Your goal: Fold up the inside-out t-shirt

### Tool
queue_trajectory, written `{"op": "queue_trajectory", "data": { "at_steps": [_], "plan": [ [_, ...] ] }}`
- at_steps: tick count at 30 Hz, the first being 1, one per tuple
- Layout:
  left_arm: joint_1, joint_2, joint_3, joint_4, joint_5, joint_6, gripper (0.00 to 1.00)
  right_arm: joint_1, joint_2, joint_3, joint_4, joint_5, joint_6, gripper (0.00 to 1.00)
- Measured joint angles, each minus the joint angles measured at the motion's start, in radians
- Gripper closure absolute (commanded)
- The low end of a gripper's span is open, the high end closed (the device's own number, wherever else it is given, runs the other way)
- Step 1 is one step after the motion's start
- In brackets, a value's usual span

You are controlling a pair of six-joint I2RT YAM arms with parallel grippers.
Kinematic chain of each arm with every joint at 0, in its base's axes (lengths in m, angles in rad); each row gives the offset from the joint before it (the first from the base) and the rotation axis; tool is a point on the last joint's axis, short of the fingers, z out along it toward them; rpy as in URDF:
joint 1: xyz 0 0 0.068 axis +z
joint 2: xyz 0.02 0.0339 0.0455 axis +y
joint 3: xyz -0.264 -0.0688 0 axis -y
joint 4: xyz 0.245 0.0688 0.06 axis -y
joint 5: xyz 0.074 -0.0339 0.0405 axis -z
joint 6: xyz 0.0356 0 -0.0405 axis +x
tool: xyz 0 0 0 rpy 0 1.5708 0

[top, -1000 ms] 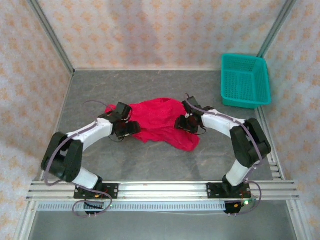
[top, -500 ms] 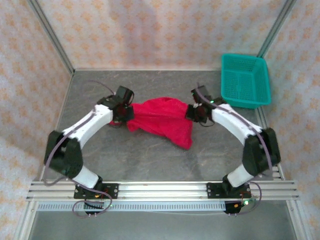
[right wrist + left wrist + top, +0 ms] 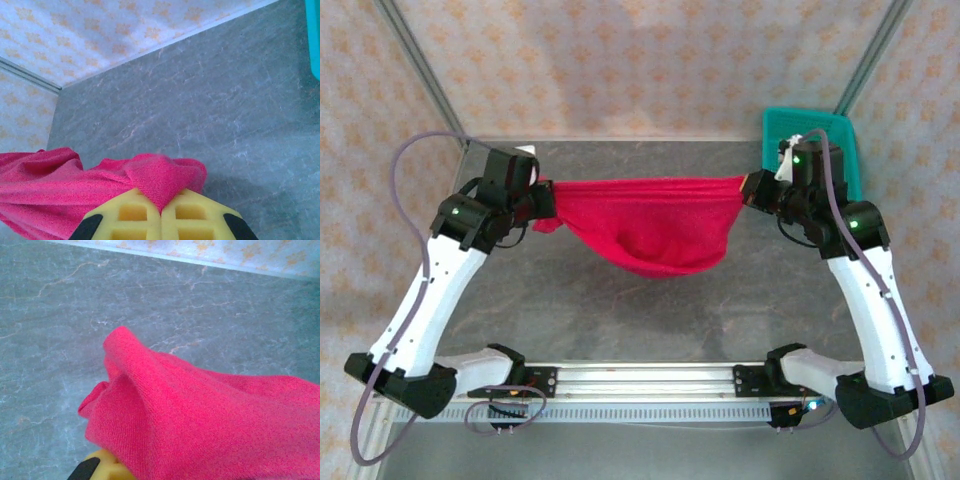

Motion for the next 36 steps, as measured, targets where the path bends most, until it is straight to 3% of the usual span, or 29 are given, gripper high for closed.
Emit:
{"op": "queue_trajectory", "data": {
  "at_steps": [6,10,11,12,14,16,21,27,33,36],
  "plan": [
    [0.0,-0.071,-0.127,0.054,0.053,-0.019,1.0,-0.016,0.013,-0.075,0.035,-0.037,0.001,1.0],
    [0.001,0.055,-0.236,0.146,0.034,-0.04,1.0,-0.027,0.141,-0.141,0.133,-0.031,0.005,1.0],
    [0.003,0.105,-0.253,0.172,0.026,-0.043,0.95,-0.031,0.19,-0.148,0.164,-0.025,0.008,0.91],
    [0.005,0.165,-0.265,0.199,0.016,-0.046,0.76,-0.033,0.241,-0.153,0.199,-0.022,0.011,0.72],
    [0.007,0.254,-0.269,0.226,-0.005,-0.047,0.43,-0.037,0.35,-0.154,0.253,-0.005,0.019,0.53],
    [0.003,0.319,-0.262,0.226,-0.05,-0.054,0.31,-0.045,0.445,-0.143,0.263,0.018,0.02,0.42],
    [-0.095,0.277,-0.259,0.209,-0.136,-0.073,0.31,-0.029,0.47,-0.214,0.27,0.058,0.036,0.41],
    [-0.256,0.164,-0.339,0.327,-0.053,-0.112,0.31,0.095,0.282,-0.45,0.332,0.029,0.109,0.43],
    [-0.262,0.389,-0.347,0.423,0.026,-0.154,0.32,0.168,0.362,-0.509,0.436,-0.02,0.185,0.42],
    [-0.262,0.484,-0.346,0.431,0.035,-0.18,0.33,0.201,0.407,-0.541,0.477,-0.024,0.217,0.52]
  ]
}}
